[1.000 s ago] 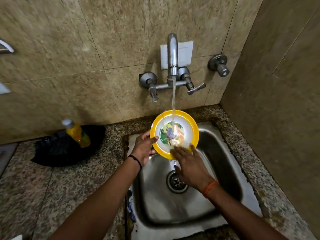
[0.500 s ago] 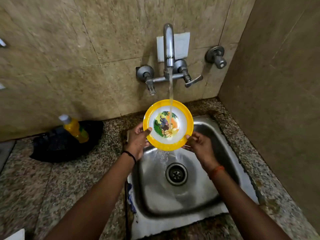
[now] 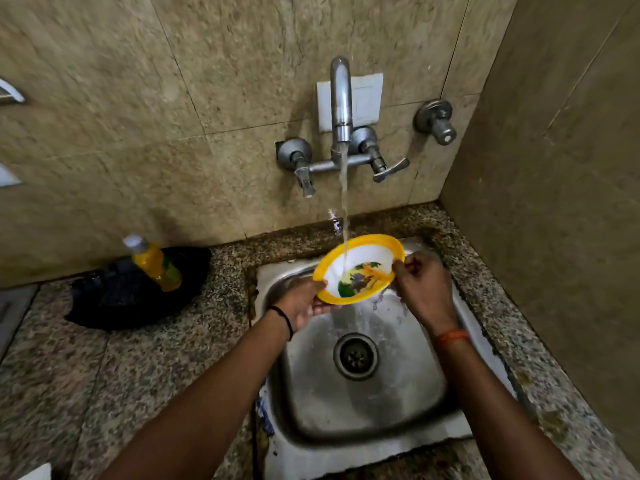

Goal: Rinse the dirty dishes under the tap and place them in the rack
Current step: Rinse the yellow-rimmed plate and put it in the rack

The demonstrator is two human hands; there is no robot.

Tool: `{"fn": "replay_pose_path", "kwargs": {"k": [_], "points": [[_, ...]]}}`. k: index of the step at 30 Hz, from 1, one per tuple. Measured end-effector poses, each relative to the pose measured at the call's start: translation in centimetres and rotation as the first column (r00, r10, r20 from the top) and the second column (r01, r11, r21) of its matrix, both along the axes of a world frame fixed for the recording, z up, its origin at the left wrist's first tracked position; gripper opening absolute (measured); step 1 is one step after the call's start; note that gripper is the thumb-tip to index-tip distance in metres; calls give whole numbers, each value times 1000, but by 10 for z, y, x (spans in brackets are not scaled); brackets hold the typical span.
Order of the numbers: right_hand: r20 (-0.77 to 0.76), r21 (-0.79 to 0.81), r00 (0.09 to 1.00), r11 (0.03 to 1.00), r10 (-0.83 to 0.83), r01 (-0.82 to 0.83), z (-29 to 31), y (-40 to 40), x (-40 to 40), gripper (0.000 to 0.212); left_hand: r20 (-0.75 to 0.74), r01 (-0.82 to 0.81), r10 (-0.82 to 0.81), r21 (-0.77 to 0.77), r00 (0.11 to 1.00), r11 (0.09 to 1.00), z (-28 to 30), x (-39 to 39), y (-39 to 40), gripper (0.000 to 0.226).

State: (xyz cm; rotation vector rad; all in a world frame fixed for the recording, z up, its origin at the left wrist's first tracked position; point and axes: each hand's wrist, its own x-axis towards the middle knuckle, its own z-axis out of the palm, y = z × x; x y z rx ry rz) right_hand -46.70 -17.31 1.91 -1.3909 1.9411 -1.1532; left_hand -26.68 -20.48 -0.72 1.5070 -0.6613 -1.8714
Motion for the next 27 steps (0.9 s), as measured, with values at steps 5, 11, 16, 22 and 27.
{"fn": "replay_pose_path", "kwargs": {"k": [5,11,16,22,27], "points": [[-310,115,950,990,-43,83,27,-6,-18,34,128,73,-72,-1,989,997,29,-33,-19,20],[-108,296,972,940,209,-169,2,-14,-40,53,968,728,37,-210,247,653,84,-56,-49,28],[278,103,961,994,5,-35,37,-59,-16,49,964,943,239,36,-120,330,98,-71,-41,30],[569,36,820,998,-62,50,69,-110,4,66,960,935,266,-18,-82,353,97,-38,-41,38],[532,-236,845,969,61,79,85,-118,23,39,948,926,312,-54,-70,373,96,-12,-33,46]]}}
